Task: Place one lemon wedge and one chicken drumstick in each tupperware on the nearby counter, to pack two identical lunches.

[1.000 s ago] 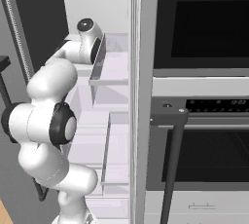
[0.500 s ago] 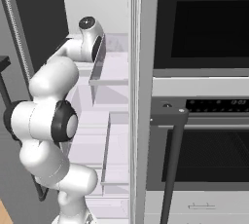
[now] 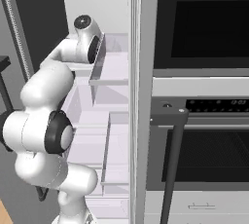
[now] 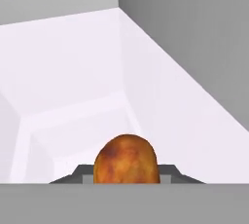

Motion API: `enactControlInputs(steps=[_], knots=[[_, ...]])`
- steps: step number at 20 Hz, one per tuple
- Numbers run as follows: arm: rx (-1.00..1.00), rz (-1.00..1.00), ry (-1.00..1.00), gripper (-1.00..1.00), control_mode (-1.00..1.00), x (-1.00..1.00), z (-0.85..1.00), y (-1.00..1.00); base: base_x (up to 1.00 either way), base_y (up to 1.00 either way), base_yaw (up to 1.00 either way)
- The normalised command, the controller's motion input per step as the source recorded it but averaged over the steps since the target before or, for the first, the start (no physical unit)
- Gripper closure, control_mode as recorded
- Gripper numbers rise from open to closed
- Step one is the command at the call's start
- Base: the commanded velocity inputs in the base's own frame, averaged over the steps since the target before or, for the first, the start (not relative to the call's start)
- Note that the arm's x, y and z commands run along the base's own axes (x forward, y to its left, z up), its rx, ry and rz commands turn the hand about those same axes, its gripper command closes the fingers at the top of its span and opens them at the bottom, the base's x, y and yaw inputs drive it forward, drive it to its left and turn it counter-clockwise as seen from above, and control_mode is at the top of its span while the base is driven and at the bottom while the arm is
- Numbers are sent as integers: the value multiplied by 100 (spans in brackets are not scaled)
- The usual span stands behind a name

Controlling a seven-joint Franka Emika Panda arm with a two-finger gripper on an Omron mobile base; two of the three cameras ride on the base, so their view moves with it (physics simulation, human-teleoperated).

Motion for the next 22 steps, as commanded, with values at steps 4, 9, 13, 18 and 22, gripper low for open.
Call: enactControlInputs(steps=[4, 9, 13, 18, 22], knots=[[0, 7, -42, 100, -100, -100, 60, 6, 0, 0, 0], [0, 13, -40, 100, -100, -100, 59, 16, 0, 0, 0], [0, 14, -34, 100, -100, -100, 57, 25, 0, 0, 0], [-14, 17, -9, 100, -100, -100, 13, 49, 0, 0, 0], [-15, 15, 7, 100, -100, -100, -7, 30, 0, 0, 0]])
